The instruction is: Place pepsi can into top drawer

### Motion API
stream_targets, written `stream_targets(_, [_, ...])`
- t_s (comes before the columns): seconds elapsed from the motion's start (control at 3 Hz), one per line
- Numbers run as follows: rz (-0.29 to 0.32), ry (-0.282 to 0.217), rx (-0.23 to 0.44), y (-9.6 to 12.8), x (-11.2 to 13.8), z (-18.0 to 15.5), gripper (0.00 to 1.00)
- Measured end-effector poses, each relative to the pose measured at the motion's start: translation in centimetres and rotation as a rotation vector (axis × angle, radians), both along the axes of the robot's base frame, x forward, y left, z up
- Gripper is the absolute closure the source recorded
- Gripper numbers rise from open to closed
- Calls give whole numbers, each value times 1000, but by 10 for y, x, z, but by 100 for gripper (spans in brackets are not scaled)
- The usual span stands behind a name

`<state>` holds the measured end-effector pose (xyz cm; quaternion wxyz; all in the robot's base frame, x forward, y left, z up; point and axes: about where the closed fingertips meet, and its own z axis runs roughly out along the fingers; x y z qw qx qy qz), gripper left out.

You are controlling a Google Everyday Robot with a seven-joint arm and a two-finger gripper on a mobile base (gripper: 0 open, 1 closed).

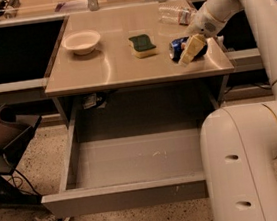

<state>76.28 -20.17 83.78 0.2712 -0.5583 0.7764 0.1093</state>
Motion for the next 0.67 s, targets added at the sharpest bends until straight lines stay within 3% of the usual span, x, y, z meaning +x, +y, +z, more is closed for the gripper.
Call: stream_targets(0.67, [0,0,0,0,0,0,65])
